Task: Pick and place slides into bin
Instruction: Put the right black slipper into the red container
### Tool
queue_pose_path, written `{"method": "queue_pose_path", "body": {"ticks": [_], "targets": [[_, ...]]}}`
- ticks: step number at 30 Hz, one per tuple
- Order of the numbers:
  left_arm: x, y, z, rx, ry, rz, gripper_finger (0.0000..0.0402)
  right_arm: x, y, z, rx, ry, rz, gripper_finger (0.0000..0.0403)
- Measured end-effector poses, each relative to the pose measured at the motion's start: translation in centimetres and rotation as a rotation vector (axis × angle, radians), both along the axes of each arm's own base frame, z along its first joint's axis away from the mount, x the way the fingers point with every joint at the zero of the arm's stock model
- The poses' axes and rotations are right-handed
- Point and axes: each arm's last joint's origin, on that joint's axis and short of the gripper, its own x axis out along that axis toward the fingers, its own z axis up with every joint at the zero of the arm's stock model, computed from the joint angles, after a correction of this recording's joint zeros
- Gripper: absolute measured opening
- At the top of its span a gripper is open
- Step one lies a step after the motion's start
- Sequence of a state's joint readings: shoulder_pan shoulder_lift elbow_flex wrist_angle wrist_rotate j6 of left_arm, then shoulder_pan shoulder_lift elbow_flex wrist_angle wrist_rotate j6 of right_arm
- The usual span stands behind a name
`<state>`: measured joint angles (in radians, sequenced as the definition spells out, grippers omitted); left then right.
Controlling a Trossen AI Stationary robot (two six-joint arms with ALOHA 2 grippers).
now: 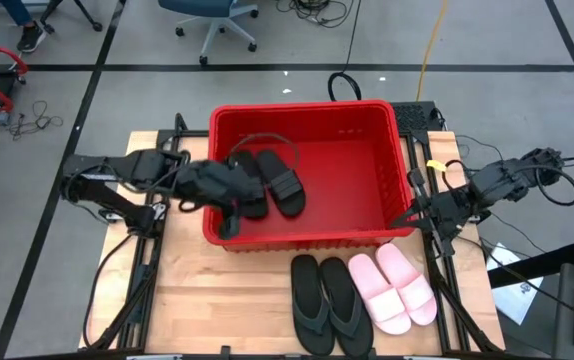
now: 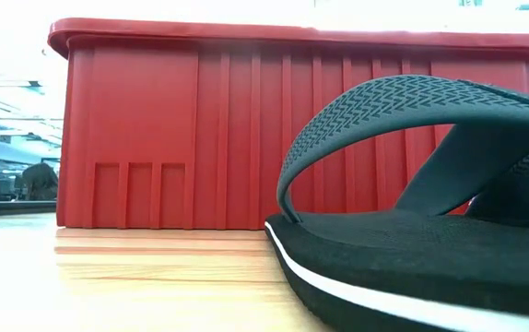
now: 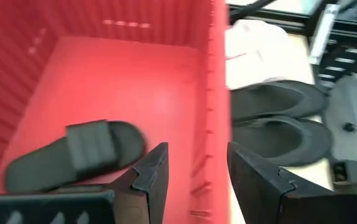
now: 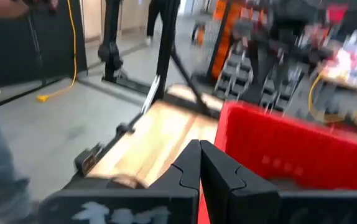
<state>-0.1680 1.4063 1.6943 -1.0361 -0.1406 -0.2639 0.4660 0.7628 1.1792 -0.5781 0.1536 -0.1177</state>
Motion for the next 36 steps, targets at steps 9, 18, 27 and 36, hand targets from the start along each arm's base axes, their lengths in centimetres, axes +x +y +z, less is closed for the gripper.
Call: {"method": "queue_pose_path", "body": {"ticks": [9, 18, 27, 36], "targets": [[0.2, -3.3, 1.2, -0.016, -0.152, -0.131, 0.0157, 2.3, 1.8, -1.9, 0.147, 0.352, 0.115, 0.0000], [-0.1, -4.6, 1.3, -0.009, -0.172, -0.187, 0.0157, 4.3, 5.4, -4.2, 0.243, 0.635, 0.349, 0.0000], [-0.2, -4.9, 1.3, -0.003, -0.172, -0.204, 0.0157, 5.3, 7.9, -6.0, 0.201, 0.742, 0.379, 0.0000], [-0.1, -4.8, 1.3, 0.017, -0.174, -0.219, 0.0157, 6.5, 8.3, -7.0, 0.167, 0.753, 0.258, 0.0000]]}}
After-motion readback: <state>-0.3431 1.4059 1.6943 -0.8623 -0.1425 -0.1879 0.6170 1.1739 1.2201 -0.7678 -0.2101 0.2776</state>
